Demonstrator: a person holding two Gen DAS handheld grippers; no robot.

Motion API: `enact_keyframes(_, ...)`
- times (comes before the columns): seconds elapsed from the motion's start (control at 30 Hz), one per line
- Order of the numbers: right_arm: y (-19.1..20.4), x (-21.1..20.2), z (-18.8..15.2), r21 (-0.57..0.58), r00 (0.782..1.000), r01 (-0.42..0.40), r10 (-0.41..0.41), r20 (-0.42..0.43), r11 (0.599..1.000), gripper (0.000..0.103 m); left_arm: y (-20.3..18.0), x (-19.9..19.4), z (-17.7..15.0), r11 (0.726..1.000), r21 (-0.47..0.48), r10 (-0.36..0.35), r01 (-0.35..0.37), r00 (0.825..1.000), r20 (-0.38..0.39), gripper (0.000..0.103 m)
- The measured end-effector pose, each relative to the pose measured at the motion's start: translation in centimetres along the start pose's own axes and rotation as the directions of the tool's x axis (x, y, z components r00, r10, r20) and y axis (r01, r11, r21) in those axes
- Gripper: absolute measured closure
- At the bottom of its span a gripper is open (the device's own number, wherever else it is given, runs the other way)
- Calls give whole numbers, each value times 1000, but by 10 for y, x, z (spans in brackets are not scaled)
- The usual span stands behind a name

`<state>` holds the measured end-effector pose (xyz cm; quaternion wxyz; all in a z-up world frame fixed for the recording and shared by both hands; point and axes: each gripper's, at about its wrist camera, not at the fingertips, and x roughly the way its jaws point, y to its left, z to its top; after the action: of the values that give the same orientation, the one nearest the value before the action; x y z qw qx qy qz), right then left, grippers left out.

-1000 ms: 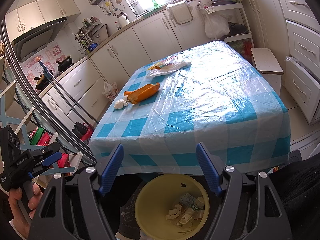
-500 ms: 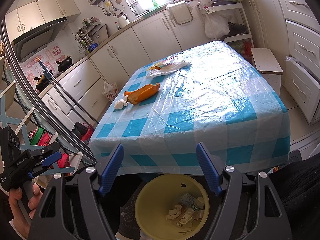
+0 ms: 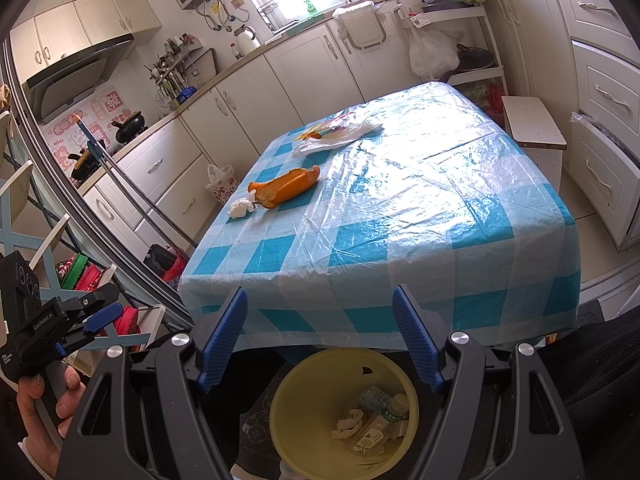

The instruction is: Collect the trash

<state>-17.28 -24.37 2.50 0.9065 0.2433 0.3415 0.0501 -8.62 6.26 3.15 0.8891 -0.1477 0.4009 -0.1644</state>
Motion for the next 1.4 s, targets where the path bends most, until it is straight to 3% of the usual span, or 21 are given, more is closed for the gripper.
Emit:
enact_keyframes(0.83,1,-2,2,-2,1000,-2,2,7,1000,31,1,-1,1,1000,-3,0,0,1000,4,36)
enact_keyframes(1.4,25,11,26,-59,997,-70,71,25,996,30,19,7,14,999,-42,13,-12,1000,27,40)
